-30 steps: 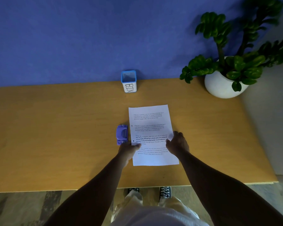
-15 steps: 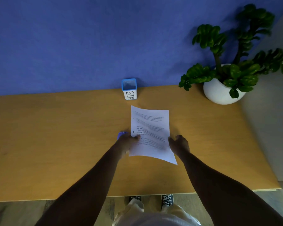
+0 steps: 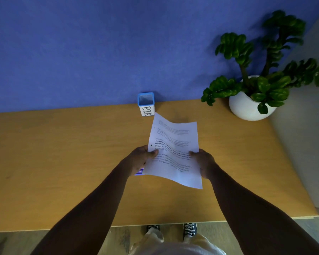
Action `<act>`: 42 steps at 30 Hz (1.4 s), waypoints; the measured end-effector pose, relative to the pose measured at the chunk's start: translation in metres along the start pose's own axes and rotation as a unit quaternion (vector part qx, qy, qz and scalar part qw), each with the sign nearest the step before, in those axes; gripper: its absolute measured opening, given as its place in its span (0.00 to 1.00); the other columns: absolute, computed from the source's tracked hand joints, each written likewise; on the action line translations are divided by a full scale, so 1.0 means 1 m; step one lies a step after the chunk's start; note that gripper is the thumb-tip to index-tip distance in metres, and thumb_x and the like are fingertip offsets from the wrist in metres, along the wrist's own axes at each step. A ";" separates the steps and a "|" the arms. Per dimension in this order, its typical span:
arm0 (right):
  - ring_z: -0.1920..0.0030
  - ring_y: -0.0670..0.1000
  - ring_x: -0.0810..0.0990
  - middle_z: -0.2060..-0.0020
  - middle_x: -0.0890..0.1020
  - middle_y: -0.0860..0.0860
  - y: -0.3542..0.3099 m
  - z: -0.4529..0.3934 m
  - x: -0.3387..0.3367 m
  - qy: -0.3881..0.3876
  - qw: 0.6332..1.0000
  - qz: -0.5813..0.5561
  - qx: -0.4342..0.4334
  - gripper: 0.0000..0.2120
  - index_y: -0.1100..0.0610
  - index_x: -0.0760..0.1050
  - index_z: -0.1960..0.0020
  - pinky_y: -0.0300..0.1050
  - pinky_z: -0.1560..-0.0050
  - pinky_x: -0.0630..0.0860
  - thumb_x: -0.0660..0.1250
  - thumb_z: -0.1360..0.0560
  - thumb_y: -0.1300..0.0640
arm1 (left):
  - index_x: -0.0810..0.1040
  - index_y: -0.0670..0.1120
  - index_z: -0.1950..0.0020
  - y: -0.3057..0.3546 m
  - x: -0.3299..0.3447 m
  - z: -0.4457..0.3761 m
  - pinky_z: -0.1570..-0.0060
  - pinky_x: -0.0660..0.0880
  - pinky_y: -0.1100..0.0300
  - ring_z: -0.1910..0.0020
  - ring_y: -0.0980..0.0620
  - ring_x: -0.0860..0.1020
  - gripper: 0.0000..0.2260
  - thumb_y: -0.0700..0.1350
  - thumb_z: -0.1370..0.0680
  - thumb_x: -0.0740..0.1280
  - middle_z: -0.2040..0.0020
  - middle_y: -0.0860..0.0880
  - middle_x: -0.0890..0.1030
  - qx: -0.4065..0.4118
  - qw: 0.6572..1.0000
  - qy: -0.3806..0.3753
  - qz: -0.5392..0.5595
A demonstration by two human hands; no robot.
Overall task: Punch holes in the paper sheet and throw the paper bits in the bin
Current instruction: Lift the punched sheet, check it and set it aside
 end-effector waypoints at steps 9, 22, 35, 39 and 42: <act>0.57 0.50 0.83 0.52 0.84 0.50 -0.009 -0.002 -0.005 0.041 0.993 0.046 -0.105 0.08 0.51 0.80 0.49 0.44 0.60 0.79 0.69 0.25 0.60 | 0.82 0.44 0.39 -0.003 -0.016 0.003 0.50 0.78 0.57 0.48 0.47 0.83 0.14 0.46 0.23 0.72 0.45 0.46 0.85 0.014 0.984 0.095 -0.149; 0.53 0.54 0.83 0.52 0.84 0.50 -0.011 0.003 -0.008 0.022 0.993 0.044 -0.112 0.09 0.53 0.80 0.46 0.49 0.51 0.80 0.70 0.26 0.61 | 0.83 0.43 0.44 -0.013 -0.027 0.000 0.55 0.79 0.58 0.55 0.48 0.83 0.11 0.48 0.21 0.70 0.52 0.47 0.85 -0.026 0.977 0.159 -0.137; 0.49 0.56 0.84 0.50 0.85 0.53 -0.003 0.009 -0.002 -0.043 0.992 0.080 -0.092 0.09 0.54 0.80 0.46 0.57 0.44 0.80 0.71 0.26 0.60 | 0.81 0.39 0.43 0.008 -0.022 0.008 0.57 0.79 0.58 0.56 0.45 0.82 0.15 0.49 0.19 0.67 0.47 0.41 0.84 0.043 0.978 0.197 -0.060; 0.47 0.58 0.83 0.48 0.85 0.55 -0.005 0.013 0.000 -0.054 0.992 0.068 -0.093 0.11 0.56 0.80 0.43 0.59 0.42 0.79 0.71 0.26 0.61 | 0.80 0.38 0.39 0.014 -0.021 0.010 0.39 0.78 0.44 0.44 0.39 0.82 0.15 0.48 0.19 0.67 0.43 0.39 0.83 0.064 0.972 0.223 -0.027; 0.46 0.59 0.83 0.47 0.84 0.55 -0.010 0.015 0.002 -0.064 0.992 0.051 -0.097 0.12 0.57 0.79 0.42 0.60 0.42 0.79 0.71 0.25 0.62 | 0.81 0.40 0.40 0.014 -0.020 0.013 0.47 0.80 0.47 0.50 0.44 0.83 0.14 0.48 0.21 0.70 0.45 0.41 0.85 0.071 0.977 0.201 -0.025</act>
Point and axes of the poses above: each hand's wrist, its own z-axis away from the middle knuckle, its own x-axis out of the palm, y = z × x, the point moved 3 cm from there along -z, towards the middle knuckle
